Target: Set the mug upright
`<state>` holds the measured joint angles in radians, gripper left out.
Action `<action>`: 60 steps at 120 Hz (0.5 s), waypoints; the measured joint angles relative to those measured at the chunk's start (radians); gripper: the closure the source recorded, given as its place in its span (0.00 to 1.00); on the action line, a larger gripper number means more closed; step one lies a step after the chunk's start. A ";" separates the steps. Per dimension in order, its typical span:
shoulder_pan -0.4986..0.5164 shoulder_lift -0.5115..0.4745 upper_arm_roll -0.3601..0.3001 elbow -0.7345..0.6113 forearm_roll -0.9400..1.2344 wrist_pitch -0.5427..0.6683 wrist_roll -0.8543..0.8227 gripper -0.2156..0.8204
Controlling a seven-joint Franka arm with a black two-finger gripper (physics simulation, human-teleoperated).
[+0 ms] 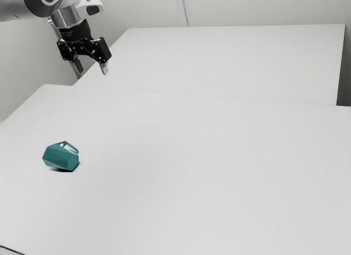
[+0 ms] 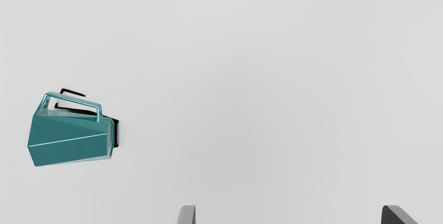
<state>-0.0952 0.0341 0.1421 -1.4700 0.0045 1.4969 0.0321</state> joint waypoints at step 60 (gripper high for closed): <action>0.044 -0.055 0.006 -0.048 0.000 0.002 0.010 0.23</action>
<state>-0.0513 -0.0211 0.1477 -1.5177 0.0045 1.4986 0.0417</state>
